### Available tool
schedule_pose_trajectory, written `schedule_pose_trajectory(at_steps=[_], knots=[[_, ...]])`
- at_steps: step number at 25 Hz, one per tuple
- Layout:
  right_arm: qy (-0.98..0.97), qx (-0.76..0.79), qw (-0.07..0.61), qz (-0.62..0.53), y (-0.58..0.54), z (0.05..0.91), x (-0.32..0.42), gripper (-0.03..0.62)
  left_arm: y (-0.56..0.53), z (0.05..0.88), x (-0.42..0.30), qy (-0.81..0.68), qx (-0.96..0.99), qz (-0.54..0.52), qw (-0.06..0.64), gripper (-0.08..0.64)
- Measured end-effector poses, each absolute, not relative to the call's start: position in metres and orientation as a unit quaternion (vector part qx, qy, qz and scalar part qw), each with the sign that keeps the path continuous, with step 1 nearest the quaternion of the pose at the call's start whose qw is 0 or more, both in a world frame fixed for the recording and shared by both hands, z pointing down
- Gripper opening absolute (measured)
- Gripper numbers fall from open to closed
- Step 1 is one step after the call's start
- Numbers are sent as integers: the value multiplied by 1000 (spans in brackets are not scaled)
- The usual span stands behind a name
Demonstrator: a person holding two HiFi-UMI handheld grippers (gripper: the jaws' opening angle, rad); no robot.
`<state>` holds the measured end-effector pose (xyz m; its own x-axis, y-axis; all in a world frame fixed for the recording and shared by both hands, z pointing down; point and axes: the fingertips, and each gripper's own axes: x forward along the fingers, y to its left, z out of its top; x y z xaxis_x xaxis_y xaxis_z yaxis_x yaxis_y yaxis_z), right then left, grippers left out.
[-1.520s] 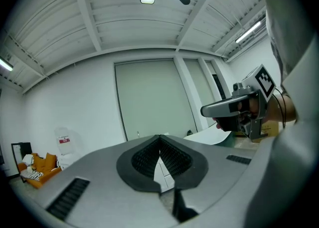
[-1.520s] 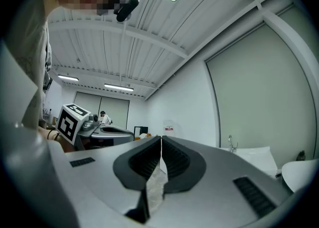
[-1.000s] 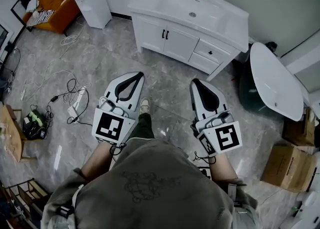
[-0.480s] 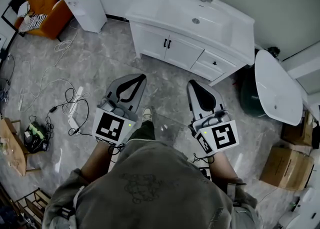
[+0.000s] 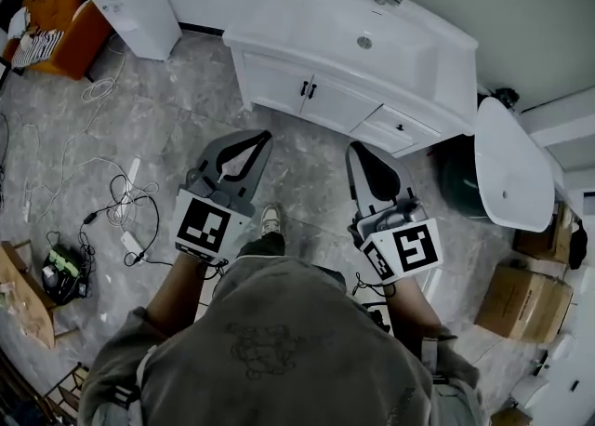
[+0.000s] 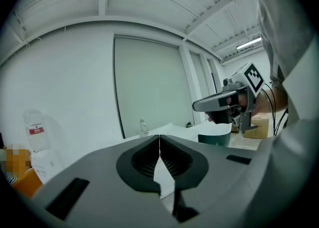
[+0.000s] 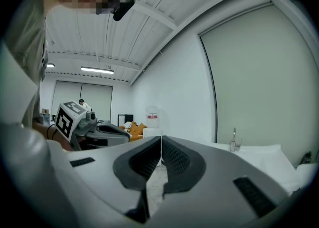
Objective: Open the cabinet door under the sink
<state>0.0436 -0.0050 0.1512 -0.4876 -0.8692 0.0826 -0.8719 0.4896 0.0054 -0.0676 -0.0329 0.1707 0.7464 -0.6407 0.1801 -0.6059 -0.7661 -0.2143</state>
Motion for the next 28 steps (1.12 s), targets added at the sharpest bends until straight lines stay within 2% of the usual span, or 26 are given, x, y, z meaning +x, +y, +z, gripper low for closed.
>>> schedule_pose_trajectory(at_steps=[13,28], knots=[[-846,529,59,29,-92,184,49,29,-124,202,-61,318,-939,-120,41,17],[-846,522,73,85,-184,270,89,29,-217,303,0,324,-931,-169,-9,18]])
